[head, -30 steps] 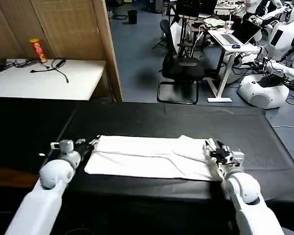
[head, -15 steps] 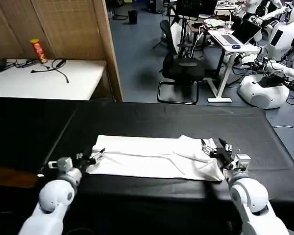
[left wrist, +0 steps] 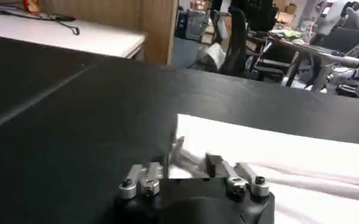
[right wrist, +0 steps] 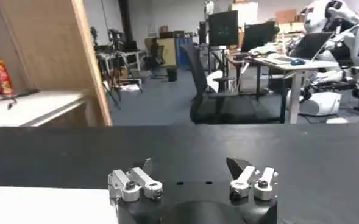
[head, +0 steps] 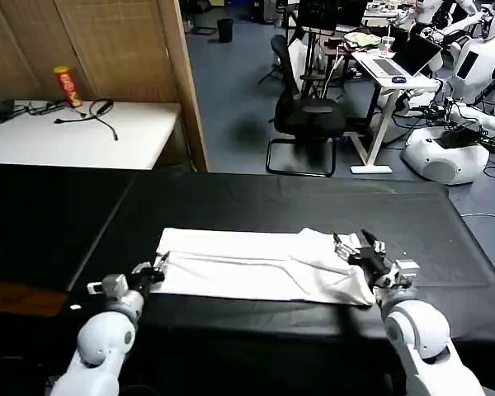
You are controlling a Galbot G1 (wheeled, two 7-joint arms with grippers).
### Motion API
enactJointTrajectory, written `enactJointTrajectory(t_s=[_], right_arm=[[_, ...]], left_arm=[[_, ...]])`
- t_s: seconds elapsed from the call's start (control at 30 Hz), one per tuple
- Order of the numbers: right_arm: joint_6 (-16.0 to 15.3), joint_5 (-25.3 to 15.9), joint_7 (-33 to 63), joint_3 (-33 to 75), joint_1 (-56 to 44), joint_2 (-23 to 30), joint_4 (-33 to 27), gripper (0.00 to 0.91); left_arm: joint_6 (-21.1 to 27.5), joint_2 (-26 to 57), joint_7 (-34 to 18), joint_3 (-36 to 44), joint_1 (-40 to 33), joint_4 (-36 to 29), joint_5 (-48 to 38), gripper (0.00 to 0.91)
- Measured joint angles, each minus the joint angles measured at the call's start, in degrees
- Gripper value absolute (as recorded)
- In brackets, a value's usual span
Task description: Fold and organize the clothes.
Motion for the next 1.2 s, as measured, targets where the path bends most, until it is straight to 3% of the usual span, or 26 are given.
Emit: enactJointTrajectory(t_s=[0.17, 0.33, 0.73, 0.93, 1.2], right_arm=[[0.1, 0.0, -0.1, 0.3, -0.1, 0.0, -0.2, 0.878], [0.1, 0.2, 0.0, 1.0, -0.3, 0.4, -0.2, 0.878], [0.1, 0.1, 0.2, 0.9, -0.4, 2.1, -0.5, 0.878], [0.1, -0.1, 0.3, 0.7, -0.4, 3.0, -0.3, 0.878], [0.1, -0.3, 0.3, 1.2, -1.3, 2.8, 0.7, 0.878]], left_arm=[[0.1, 0.4, 0.4, 0.1, -0.4, -0.2, 2.6, 0.000], [-3.4, 3.6, 2.3, 0.2, -1.3, 1.1, 9.7, 0.000], [-8.2, 25.1, 2.6, -3.2, -2.6, 6.0, 12.0, 0.000], [-6.3, 29.9, 1.9, -4.0, -1.7, 5.8, 10.8, 0.000], [0.0, 22.7, -1.9, 0.2, -1.4, -5.5, 4.2, 0.000]])
